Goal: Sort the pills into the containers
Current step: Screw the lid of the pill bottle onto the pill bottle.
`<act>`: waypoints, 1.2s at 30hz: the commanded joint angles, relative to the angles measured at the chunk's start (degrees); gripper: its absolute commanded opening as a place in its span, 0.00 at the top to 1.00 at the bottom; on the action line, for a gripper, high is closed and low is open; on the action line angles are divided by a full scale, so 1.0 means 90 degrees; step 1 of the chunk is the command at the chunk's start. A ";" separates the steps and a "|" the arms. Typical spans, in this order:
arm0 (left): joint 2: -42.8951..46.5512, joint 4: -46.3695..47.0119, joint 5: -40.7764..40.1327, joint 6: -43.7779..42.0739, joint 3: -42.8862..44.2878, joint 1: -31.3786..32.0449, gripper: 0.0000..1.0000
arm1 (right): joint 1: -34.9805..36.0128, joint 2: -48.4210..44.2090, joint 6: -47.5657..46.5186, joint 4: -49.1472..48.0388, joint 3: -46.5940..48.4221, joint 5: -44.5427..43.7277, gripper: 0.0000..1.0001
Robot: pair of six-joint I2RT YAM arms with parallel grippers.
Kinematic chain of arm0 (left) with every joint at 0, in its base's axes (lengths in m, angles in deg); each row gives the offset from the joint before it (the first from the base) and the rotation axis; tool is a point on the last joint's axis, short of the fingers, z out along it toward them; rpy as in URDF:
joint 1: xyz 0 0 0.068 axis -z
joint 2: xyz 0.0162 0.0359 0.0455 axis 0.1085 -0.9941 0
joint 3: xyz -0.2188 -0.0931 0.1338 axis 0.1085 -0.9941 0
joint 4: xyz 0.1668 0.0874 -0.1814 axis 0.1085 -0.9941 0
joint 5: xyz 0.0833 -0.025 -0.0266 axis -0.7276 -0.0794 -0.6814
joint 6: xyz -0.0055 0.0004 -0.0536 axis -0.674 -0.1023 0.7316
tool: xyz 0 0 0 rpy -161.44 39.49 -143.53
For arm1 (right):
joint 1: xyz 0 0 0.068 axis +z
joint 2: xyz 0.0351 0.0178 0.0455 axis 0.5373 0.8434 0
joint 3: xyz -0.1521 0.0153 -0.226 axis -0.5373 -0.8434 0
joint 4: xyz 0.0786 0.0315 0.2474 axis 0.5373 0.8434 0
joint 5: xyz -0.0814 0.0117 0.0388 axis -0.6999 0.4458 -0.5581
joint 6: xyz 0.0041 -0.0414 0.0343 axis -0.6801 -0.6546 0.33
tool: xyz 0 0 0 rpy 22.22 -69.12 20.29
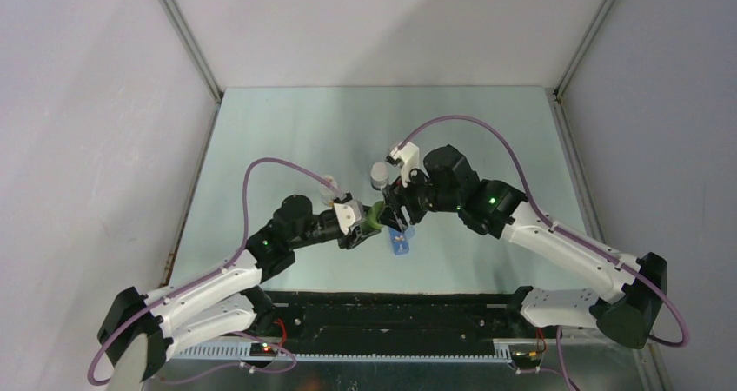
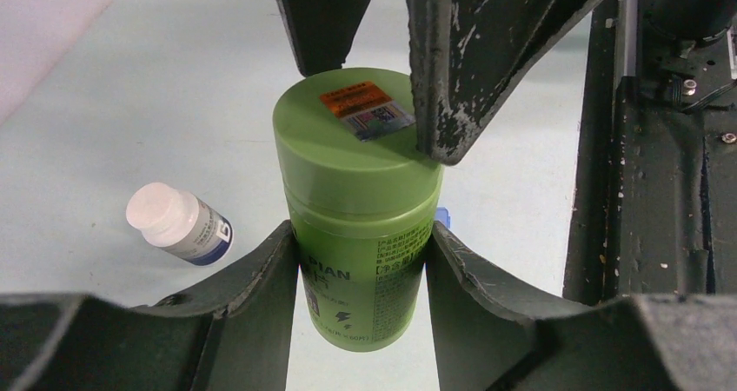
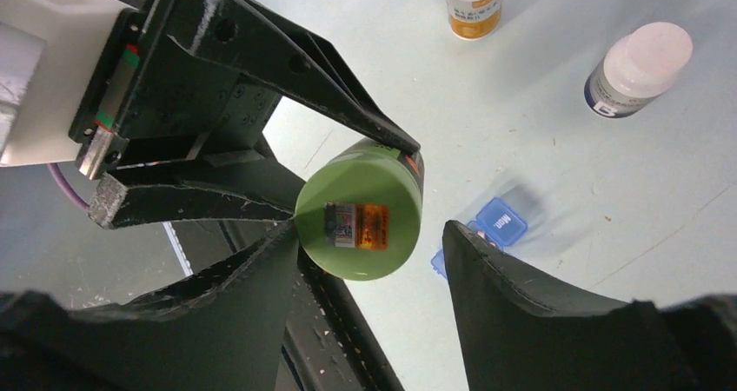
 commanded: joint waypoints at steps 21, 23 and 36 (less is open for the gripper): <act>0.0072 0.0222 -0.0444 -0.0024 0.0172 0.0019 1.00 | 0.1096 0.0637 0.4480 -0.0019 0.0647 -0.4885 0.64; 0.0091 0.0158 -0.0474 -0.0036 0.0172 0.0022 1.00 | 0.1104 0.0556 0.4341 -0.0097 0.0647 -0.4761 0.22; 0.0186 0.0192 -0.0420 -0.0049 0.0136 0.0022 1.00 | 0.0496 -0.0280 0.1432 0.0077 0.0350 -0.1340 0.11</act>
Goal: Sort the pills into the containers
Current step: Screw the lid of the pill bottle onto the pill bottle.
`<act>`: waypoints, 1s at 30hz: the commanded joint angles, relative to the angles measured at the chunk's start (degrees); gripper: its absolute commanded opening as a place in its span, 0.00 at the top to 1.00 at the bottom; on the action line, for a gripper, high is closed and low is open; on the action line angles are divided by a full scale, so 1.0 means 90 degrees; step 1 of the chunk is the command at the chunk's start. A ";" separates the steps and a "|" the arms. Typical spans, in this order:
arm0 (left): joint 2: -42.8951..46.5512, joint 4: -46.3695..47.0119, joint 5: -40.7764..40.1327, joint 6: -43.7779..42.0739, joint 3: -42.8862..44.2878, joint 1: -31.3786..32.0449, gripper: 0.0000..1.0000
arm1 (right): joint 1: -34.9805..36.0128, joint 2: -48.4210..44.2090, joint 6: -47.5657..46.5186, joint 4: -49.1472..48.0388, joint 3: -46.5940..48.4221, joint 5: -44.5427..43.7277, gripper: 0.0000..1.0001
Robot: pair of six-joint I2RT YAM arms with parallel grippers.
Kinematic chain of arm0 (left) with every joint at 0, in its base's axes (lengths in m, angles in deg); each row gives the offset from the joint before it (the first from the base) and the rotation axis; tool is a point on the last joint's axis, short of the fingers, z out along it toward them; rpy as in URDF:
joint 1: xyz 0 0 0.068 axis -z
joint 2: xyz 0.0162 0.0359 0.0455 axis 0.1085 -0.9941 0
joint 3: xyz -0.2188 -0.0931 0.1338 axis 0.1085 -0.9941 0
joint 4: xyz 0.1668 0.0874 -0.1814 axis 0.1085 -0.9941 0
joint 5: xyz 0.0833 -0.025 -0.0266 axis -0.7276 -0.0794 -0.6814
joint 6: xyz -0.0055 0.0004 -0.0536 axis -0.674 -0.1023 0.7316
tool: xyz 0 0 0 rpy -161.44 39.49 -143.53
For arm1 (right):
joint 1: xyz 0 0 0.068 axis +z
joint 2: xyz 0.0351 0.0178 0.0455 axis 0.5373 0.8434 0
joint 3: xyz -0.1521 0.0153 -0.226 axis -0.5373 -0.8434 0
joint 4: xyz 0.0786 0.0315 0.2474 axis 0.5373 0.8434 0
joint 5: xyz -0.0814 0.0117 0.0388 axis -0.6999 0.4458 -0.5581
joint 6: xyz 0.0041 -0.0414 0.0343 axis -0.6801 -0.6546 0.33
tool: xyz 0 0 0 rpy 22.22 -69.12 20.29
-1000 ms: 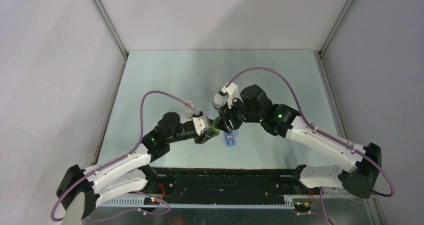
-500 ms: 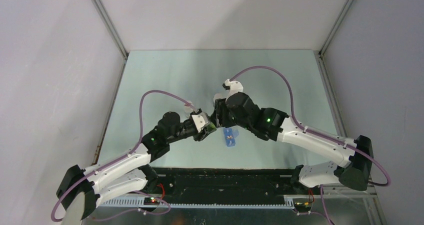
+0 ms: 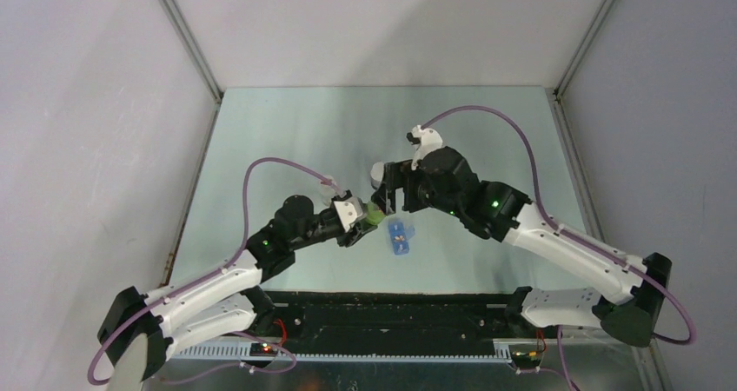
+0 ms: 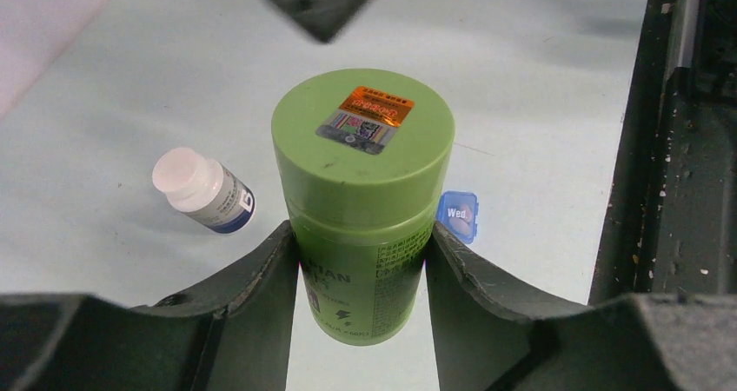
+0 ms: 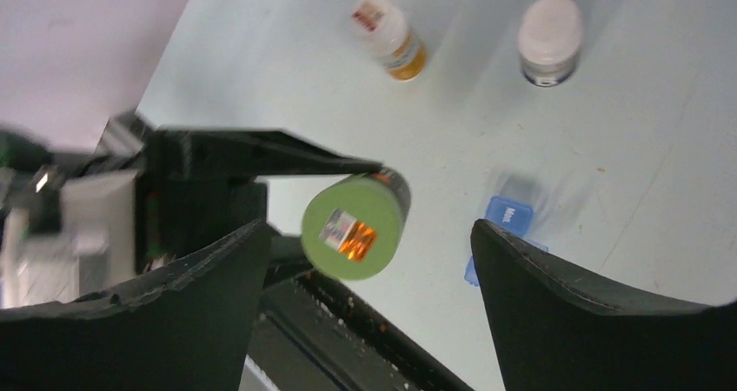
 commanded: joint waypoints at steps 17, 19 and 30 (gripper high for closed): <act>0.0169 0.0270 0.0907 -0.0055 0.0249 0.0022 1.00 | -0.0020 0.0398 -0.2227 0.0456 0.0300 0.1816 0.53; 0.0161 0.0262 0.0872 -0.0053 0.0254 0.0024 1.00 | 0.0048 0.0410 -0.2085 0.0292 0.0298 0.1700 0.59; 0.0195 0.0369 0.0396 -0.0131 0.0161 0.0028 1.00 | 0.0575 0.0767 0.1054 -0.0397 0.0303 -0.0975 0.62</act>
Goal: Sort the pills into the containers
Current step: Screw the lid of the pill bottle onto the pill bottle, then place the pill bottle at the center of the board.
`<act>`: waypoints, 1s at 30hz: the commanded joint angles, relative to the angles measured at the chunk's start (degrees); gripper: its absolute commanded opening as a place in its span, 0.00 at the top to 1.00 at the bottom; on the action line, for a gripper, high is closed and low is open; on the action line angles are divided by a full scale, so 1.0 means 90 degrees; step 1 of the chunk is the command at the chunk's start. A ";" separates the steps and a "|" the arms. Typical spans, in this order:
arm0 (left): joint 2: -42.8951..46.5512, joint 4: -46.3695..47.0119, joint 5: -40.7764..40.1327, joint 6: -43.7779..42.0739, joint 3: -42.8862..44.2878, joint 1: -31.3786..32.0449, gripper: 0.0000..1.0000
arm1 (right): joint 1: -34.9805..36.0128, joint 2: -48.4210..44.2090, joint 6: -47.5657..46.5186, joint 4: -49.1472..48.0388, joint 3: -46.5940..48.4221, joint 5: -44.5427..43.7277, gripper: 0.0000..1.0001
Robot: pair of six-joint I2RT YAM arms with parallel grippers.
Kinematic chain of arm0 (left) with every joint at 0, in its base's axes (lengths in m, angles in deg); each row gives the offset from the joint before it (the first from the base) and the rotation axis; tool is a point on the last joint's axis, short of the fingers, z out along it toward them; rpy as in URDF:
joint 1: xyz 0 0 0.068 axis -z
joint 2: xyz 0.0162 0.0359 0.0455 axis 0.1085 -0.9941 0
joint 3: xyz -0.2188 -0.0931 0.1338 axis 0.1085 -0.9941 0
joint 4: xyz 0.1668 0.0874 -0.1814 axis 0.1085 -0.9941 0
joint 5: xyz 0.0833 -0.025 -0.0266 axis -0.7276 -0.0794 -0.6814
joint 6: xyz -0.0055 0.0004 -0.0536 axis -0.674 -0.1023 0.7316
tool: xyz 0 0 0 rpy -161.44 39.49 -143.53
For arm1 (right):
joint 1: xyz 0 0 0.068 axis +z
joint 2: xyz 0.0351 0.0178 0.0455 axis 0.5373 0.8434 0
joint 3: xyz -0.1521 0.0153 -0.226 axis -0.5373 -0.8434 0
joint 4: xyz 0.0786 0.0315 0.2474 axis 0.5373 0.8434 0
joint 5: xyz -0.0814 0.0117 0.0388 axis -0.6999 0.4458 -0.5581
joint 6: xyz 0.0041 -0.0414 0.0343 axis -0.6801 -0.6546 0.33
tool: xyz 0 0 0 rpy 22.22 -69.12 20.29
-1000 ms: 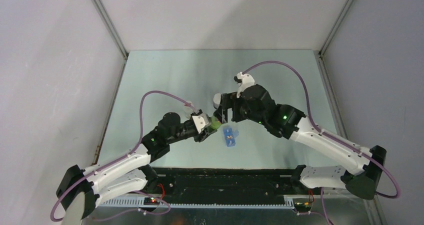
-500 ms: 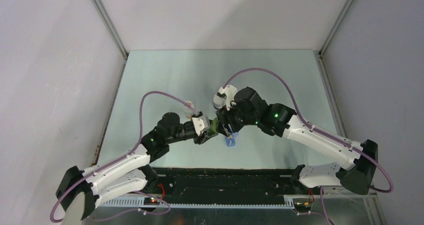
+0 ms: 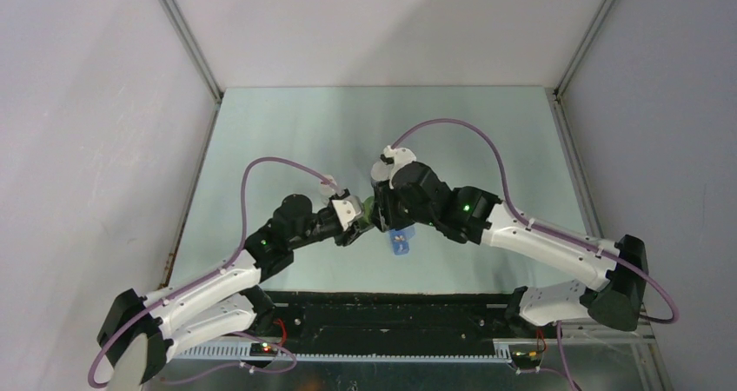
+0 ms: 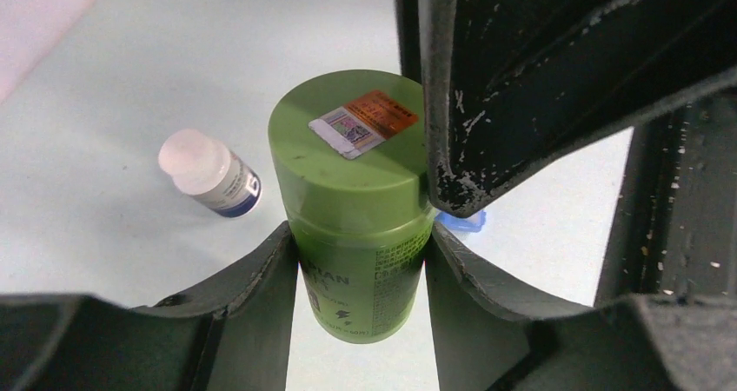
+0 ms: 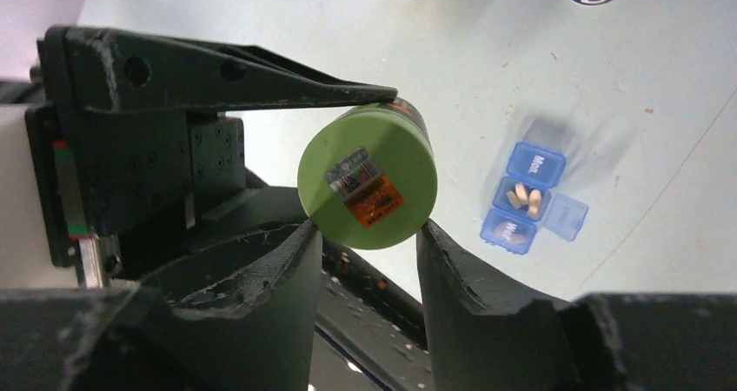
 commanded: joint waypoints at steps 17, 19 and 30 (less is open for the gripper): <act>0.0213 0.0577 0.0274 -0.0165 0.0092 0.0096 1.00 | -0.0357 0.0281 0.1216 -0.0555 0.0183 -0.0671 0.24; 0.0213 0.0585 0.0256 -0.0159 0.0093 0.0098 1.00 | -0.0377 0.0306 0.1106 -0.0629 0.0177 -0.0340 0.21; 0.0267 0.0699 0.0054 -0.0052 0.0035 0.0093 0.87 | -0.0351 0.0534 0.0831 -0.0846 0.0182 0.0586 0.48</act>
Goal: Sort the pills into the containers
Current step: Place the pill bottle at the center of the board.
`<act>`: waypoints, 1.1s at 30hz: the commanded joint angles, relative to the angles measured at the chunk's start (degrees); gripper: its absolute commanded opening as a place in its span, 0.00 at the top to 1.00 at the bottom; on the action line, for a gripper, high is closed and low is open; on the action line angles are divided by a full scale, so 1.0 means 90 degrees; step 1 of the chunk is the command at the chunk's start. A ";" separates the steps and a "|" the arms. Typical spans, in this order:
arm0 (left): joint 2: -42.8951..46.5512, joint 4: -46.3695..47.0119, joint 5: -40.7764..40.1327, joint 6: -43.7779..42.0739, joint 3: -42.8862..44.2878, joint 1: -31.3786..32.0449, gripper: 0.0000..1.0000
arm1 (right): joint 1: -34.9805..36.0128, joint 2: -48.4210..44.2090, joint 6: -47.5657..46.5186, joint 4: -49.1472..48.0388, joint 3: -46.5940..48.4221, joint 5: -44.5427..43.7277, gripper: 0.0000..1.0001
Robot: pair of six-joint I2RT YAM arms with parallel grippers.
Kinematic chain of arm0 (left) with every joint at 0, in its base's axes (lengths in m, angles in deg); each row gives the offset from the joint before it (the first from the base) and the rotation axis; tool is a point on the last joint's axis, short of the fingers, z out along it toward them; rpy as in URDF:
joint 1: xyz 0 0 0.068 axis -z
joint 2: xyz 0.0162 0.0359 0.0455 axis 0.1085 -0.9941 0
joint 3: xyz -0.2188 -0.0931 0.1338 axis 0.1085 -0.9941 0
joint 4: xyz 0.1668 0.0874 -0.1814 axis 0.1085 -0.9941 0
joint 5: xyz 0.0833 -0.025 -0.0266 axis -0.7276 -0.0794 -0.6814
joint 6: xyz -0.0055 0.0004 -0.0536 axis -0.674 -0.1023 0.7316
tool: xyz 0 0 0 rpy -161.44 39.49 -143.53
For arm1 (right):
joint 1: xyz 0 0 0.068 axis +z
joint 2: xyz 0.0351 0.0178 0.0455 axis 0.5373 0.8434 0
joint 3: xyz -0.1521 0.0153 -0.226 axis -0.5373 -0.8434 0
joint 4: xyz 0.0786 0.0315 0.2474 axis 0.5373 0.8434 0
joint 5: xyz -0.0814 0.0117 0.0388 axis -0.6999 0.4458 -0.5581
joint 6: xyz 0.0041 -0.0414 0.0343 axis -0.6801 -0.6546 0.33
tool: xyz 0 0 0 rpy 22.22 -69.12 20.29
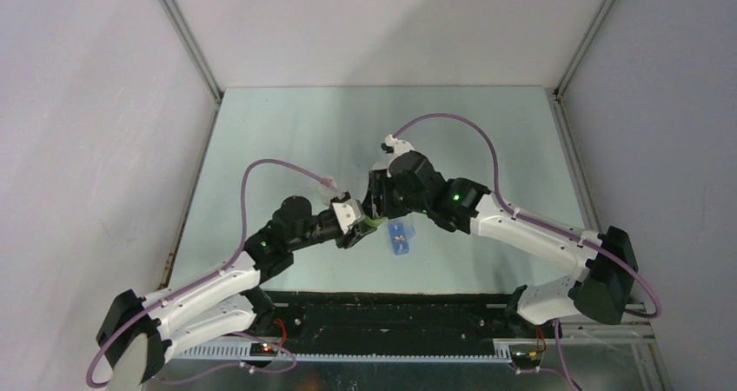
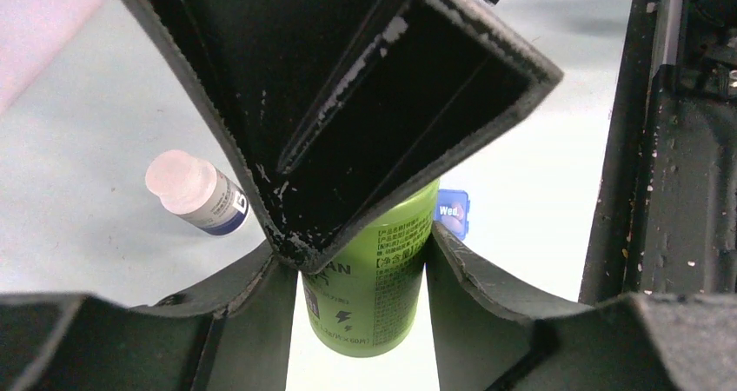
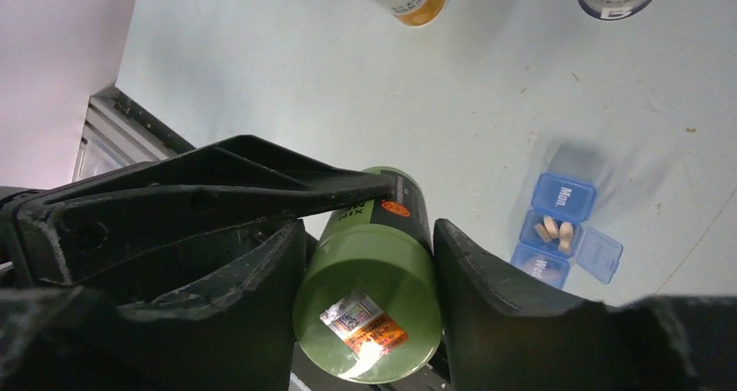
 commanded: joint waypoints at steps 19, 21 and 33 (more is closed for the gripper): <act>0.0527 0.0730 -0.3403 0.1064 0.0115 0.0035 0.01 | -0.2543 -0.1522 -0.0555 0.0998 -0.1138 -0.1442 0.59; 0.0552 0.0594 -0.3925 0.1375 0.0225 0.0037 0.01 | -0.2874 -0.1467 -0.0563 0.1021 -0.1308 -0.1511 0.59; 0.0250 -0.0119 -0.4486 0.2507 0.0625 -0.0208 0.01 | -0.3697 -0.0428 -0.0851 0.0021 -0.1899 -0.1612 0.59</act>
